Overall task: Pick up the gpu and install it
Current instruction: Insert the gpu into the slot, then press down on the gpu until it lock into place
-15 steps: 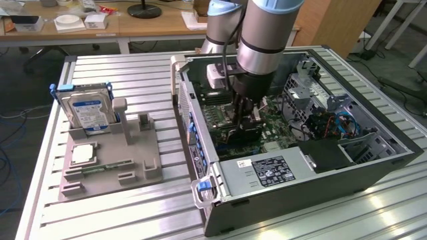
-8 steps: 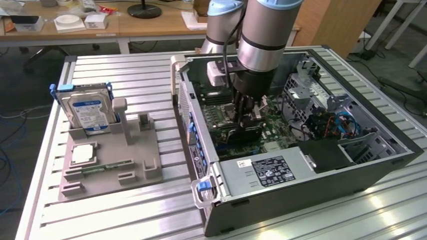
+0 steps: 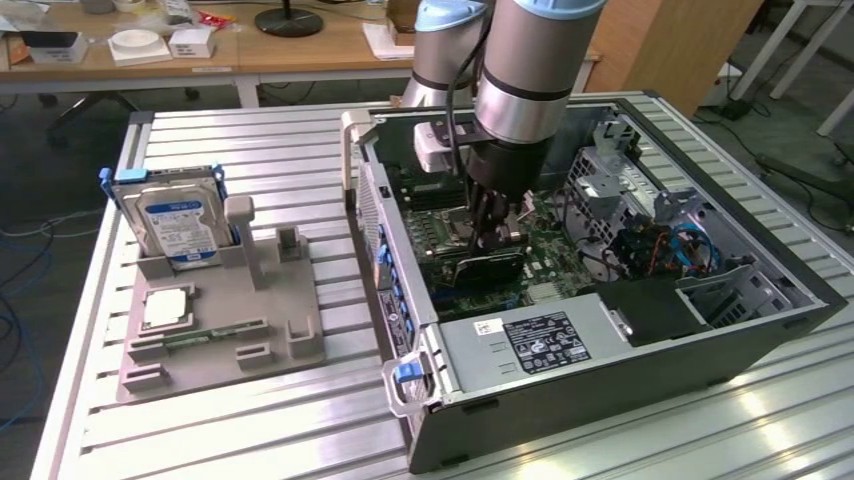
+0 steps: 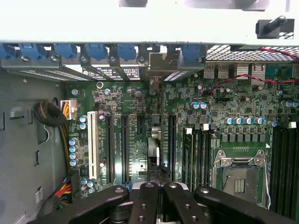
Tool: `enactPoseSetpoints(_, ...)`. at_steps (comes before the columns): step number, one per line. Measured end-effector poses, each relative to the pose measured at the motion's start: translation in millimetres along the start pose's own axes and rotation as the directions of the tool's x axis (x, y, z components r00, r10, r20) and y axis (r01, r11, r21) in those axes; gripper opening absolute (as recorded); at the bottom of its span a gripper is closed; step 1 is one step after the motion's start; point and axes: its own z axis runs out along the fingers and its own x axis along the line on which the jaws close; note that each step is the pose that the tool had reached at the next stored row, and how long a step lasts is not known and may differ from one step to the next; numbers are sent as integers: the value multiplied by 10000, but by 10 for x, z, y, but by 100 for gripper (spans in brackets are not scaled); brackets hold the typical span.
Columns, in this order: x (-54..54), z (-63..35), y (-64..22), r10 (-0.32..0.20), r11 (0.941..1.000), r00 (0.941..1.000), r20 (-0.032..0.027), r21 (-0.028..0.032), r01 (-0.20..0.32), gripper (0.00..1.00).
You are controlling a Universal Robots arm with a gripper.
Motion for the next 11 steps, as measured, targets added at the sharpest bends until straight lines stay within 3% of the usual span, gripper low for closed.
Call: enactPoseSetpoints(11, 0, 0, 0, 0, 10000, 10000, 1, 0, 0, 10)
